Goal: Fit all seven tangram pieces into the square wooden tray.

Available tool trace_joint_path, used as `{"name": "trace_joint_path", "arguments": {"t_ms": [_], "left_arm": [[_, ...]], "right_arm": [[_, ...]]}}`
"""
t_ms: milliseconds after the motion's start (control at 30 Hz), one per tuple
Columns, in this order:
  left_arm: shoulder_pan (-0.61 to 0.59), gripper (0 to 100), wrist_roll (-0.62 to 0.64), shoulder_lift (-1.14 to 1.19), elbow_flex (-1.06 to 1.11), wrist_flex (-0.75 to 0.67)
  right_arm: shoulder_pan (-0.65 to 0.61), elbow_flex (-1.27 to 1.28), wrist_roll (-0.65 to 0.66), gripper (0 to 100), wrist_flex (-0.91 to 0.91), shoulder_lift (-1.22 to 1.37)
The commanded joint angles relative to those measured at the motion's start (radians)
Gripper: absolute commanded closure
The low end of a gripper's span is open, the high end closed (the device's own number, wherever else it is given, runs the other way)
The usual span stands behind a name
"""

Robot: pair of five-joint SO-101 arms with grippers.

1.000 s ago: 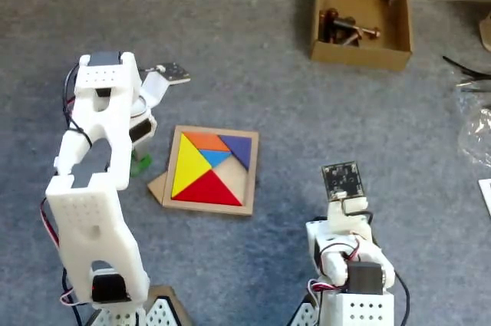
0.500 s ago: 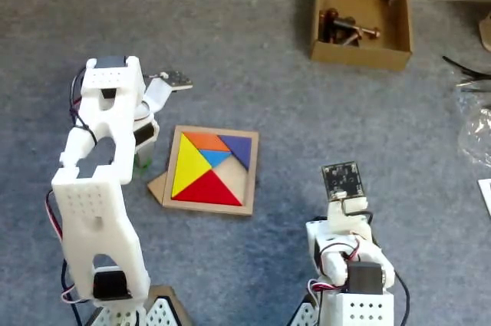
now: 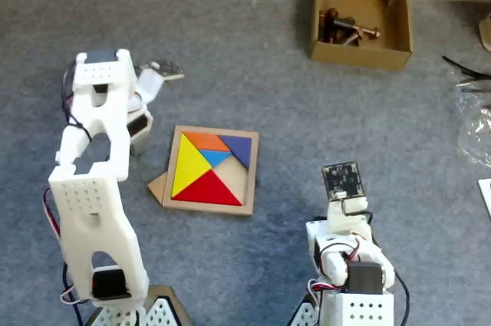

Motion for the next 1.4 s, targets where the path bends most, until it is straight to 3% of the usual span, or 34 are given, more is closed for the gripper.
{"name": "trace_joint_path", "arguments": {"t_ms": [0,433,800,1367], "left_arm": [[0.016,99,0.044,-0.021,-0.096,0.034],[0.054,99,0.048,-0.048,-0.136,0.058],[0.076,99,0.104,-0.371,0.047,0.06],[0.332,99,0.203,-0.894,0.38,0.057]], "right_arm": [[-0.013,0.099,-0.008,99.3,-0.022,-0.005],[-0.013,0.099,-0.008,99.3,-0.022,-0.005],[-0.013,0.099,-0.008,99.3,-0.022,-0.005],[-0.013,0.099,-0.008,99.3,-0.022,-0.005]]}}
